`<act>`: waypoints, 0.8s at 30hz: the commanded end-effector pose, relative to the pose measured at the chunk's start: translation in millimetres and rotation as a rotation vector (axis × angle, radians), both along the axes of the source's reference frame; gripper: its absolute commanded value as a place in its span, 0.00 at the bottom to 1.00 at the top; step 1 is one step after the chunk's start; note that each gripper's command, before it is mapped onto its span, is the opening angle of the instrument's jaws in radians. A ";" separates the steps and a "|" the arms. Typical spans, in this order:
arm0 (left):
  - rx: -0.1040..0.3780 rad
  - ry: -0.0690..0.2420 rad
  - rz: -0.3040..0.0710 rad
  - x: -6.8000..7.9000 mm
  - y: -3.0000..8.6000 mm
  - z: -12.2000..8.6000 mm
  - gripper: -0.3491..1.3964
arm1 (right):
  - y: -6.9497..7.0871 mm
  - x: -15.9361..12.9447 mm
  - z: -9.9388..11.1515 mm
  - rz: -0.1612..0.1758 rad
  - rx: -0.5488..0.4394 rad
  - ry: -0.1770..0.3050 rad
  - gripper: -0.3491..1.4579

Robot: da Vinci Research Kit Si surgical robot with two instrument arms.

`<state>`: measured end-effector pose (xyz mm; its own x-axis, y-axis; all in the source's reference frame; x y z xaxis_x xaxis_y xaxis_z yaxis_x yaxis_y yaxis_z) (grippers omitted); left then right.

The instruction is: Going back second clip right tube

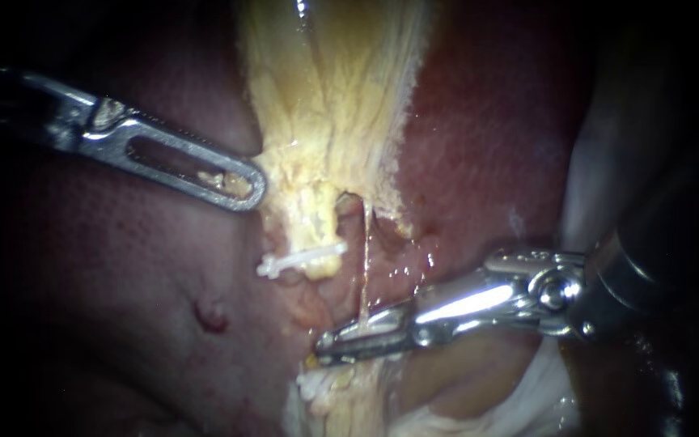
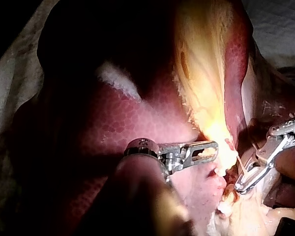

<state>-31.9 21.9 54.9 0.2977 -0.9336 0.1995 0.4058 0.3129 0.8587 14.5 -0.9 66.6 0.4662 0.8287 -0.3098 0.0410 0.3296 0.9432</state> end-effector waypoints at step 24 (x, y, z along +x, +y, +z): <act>0.000 -0.002 0.002 0.1 0.0 0.4 0.00 | -0.8 1.0 2.2 0.093 -0.156 0.050 0.47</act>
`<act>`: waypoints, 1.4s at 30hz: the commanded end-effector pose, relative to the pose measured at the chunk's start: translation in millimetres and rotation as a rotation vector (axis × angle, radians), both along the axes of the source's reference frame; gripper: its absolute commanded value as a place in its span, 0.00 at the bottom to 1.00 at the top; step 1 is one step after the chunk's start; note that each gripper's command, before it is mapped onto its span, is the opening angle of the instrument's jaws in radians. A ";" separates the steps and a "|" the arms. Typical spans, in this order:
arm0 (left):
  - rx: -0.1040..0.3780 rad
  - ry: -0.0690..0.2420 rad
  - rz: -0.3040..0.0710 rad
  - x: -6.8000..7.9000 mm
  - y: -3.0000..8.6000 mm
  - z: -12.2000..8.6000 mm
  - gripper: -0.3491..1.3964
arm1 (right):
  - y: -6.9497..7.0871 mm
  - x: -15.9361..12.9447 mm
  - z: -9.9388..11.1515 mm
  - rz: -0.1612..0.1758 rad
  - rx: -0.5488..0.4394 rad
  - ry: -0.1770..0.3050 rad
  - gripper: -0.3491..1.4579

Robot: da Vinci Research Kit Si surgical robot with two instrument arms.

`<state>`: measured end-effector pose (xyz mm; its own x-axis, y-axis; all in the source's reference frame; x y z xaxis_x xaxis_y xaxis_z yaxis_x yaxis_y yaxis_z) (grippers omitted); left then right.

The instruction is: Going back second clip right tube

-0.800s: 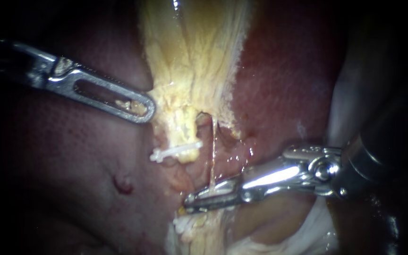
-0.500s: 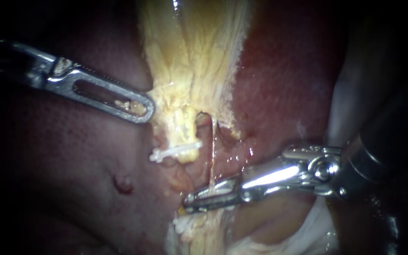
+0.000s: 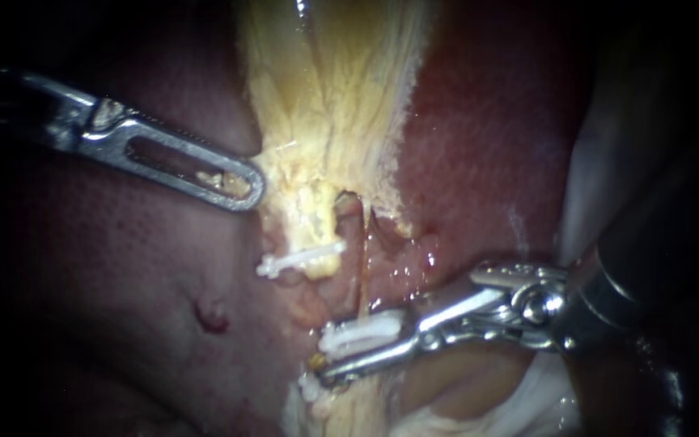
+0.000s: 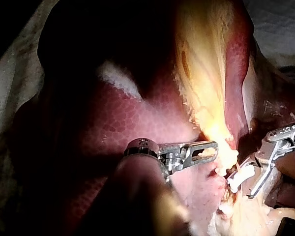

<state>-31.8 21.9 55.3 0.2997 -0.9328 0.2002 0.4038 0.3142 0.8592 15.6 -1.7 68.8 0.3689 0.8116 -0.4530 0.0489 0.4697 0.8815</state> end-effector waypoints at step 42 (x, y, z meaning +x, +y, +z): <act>-0.006 0.004 0.009 -0.3 -0.7 2.3 0.00 | 6.8 -11.5 -5.5 -0.019 -0.583 0.057 0.47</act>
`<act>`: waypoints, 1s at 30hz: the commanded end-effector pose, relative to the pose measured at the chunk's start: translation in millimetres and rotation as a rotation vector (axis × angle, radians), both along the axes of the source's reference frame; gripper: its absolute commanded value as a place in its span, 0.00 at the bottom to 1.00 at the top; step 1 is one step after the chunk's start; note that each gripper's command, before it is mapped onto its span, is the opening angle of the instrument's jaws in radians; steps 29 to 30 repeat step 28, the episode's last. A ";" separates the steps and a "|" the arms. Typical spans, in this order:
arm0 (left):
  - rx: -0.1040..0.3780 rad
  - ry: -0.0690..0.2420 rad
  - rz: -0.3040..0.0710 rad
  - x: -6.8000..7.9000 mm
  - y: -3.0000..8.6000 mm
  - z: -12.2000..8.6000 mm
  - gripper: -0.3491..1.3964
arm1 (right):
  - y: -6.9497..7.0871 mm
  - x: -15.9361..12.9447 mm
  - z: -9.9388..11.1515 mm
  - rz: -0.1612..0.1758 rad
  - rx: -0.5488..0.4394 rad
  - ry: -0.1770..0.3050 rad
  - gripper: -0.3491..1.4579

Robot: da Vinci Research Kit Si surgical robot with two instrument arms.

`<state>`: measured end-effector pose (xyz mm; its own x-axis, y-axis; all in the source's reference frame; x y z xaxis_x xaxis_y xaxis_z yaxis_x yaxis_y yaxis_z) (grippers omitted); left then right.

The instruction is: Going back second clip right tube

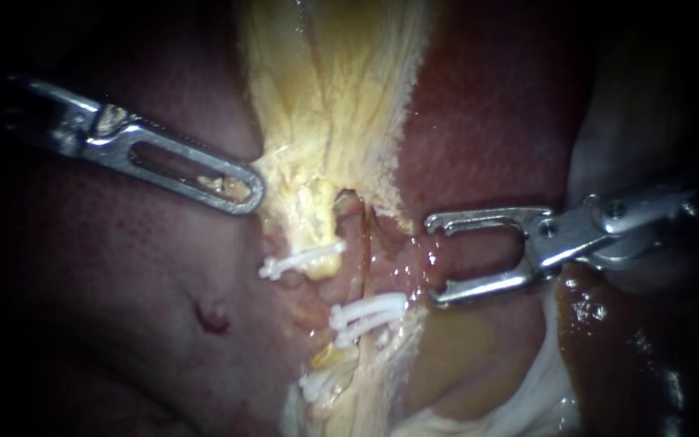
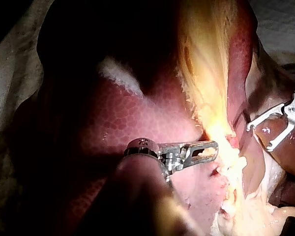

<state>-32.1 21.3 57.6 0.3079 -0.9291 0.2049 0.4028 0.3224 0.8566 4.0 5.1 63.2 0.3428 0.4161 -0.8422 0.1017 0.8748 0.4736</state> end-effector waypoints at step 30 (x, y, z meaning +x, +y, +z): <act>0.011 0.002 0.048 -5.0 -2.4 6.3 0.00 | 1.0 -1.2 -1.0 0.001 -0.013 -0.002 0.47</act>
